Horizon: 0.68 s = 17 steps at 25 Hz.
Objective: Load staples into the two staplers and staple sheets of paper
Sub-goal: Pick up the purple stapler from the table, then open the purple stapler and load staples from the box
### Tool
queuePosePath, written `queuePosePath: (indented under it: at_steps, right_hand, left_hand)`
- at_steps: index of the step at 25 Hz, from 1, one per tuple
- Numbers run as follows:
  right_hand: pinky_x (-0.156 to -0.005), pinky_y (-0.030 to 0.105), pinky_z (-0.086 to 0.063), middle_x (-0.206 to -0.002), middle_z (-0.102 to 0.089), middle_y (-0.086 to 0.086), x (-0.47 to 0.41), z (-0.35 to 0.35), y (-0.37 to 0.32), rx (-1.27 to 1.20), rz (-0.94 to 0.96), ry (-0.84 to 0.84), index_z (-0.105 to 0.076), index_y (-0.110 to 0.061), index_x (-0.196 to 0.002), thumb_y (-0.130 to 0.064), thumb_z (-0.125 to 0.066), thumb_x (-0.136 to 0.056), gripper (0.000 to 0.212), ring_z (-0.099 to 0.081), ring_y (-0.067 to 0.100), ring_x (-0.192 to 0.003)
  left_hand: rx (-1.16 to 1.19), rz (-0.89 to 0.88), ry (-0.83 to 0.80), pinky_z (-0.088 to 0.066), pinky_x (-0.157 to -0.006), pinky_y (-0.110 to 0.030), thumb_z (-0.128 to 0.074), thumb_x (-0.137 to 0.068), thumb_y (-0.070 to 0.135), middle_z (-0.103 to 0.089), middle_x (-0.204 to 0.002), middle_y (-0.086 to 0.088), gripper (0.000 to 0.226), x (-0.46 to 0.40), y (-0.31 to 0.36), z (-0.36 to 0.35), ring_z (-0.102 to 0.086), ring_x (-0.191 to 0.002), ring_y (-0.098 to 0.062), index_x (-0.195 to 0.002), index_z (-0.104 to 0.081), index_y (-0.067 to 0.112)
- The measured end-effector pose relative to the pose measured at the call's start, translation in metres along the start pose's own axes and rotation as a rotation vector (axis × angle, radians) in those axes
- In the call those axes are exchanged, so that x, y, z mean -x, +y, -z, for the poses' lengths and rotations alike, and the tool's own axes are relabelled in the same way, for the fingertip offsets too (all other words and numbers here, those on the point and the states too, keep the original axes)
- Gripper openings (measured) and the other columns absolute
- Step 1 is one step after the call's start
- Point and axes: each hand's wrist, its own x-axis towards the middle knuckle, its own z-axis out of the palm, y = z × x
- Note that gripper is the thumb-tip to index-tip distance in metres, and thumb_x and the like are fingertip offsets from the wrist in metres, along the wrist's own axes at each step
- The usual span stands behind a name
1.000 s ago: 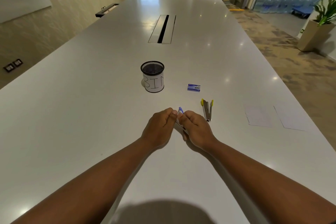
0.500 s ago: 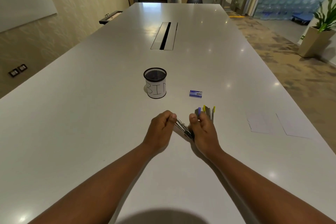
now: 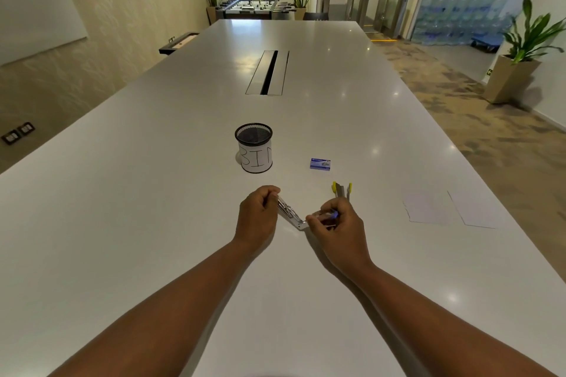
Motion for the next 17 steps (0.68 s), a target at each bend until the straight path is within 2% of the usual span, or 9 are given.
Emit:
queuePosePath:
  at_steps: [3, 6, 9, 11, 14, 15, 17]
  right_hand:
    - [-0.064, 0.027, -0.055, -0.073, -0.071, -0.010, 0.005, 0.004, 0.003, 0.114, 0.007, -0.009, -0.061, -0.025, -0.077, -0.019, -0.081, -0.082, 0.021, -0.068, 0.010, -0.068]
    - [-0.061, 0.030, -0.054, -0.067, -0.068, -0.011, 0.012, 0.004, 0.005, 0.288, 0.079, -0.031, -0.063, -0.024, -0.067, -0.022, -0.078, -0.081, 0.020, -0.064, 0.006, -0.064]
    - [-0.058, 0.036, -0.051, -0.061, -0.062, -0.007, 0.017, 0.004, 0.002, 0.409, 0.132, -0.041, -0.060, -0.020, -0.061, -0.017, -0.073, -0.079, 0.022, -0.058, 0.009, -0.061]
    - [-0.058, 0.039, -0.049, -0.063, -0.058, -0.004, 0.019, 0.004, 0.000, 0.470, 0.156, -0.059, -0.057, -0.017, -0.063, -0.015, -0.069, -0.079, 0.021, -0.054, 0.013, -0.062]
    - [-0.056, 0.042, -0.046, -0.067, -0.051, -0.003, 0.024, 0.002, -0.003, 0.566, 0.210, -0.101, -0.051, -0.016, -0.068, -0.018, -0.062, -0.084, 0.020, -0.049, 0.017, -0.059]
    - [-0.055, 0.043, -0.046, -0.068, -0.049, -0.003, 0.027, 0.001, -0.004, 0.600, 0.230, -0.115, -0.050, -0.016, -0.069, -0.019, -0.060, -0.086, 0.020, -0.048, 0.018, -0.058]
    - [-0.054, 0.044, -0.047, -0.071, -0.048, -0.004, 0.032, -0.001, -0.007, 0.635, 0.253, -0.141, -0.049, -0.017, -0.072, -0.022, -0.057, -0.089, 0.018, -0.047, 0.019, -0.057]
  left_hand:
    - [-0.050, 0.016, 0.055, -0.040, -0.064, 0.000, -0.051, -0.102, 0.017, -0.071, -0.096, 0.001, 0.022, -0.003, 0.003, -0.003, -0.062, -0.083, -0.005, -0.112, -0.071, 0.015]
    - [-0.117, 0.023, 0.055, -0.041, -0.062, 0.000, -0.051, -0.102, 0.018, -0.069, -0.092, 0.004, 0.019, -0.003, 0.006, -0.006, -0.063, -0.082, -0.006, -0.110, -0.068, 0.017]
    - [-0.235, -0.036, 0.013, -0.040, -0.063, -0.008, -0.051, -0.103, 0.021, -0.065, -0.087, 0.011, 0.017, -0.005, 0.004, -0.010, -0.061, -0.082, -0.011, -0.104, -0.068, 0.022]
    - [-0.320, -0.082, -0.026, -0.042, -0.072, -0.022, -0.050, -0.104, 0.022, -0.065, -0.095, 0.008, 0.020, -0.005, 0.002, -0.012, -0.059, -0.086, -0.012, -0.103, -0.069, 0.021]
    - [-0.421, -0.165, -0.052, -0.047, -0.069, -0.034, -0.046, -0.102, 0.023, -0.064, -0.089, 0.005, 0.027, -0.004, -0.002, -0.014, -0.059, -0.079, -0.013, -0.082, -0.064, 0.024]
    - [-0.432, -0.189, -0.056, -0.050, -0.069, -0.035, -0.046, -0.102, 0.022, -0.065, -0.089, 0.004, 0.027, -0.002, -0.002, -0.015, -0.060, -0.079, -0.013, -0.082, -0.064, 0.023]
    - [-0.416, -0.216, -0.095, -0.051, -0.078, -0.032, -0.047, -0.102, 0.021, -0.070, -0.103, 0.004, 0.024, 0.000, -0.003, -0.014, -0.062, -0.092, -0.015, -0.101, -0.070, 0.023]
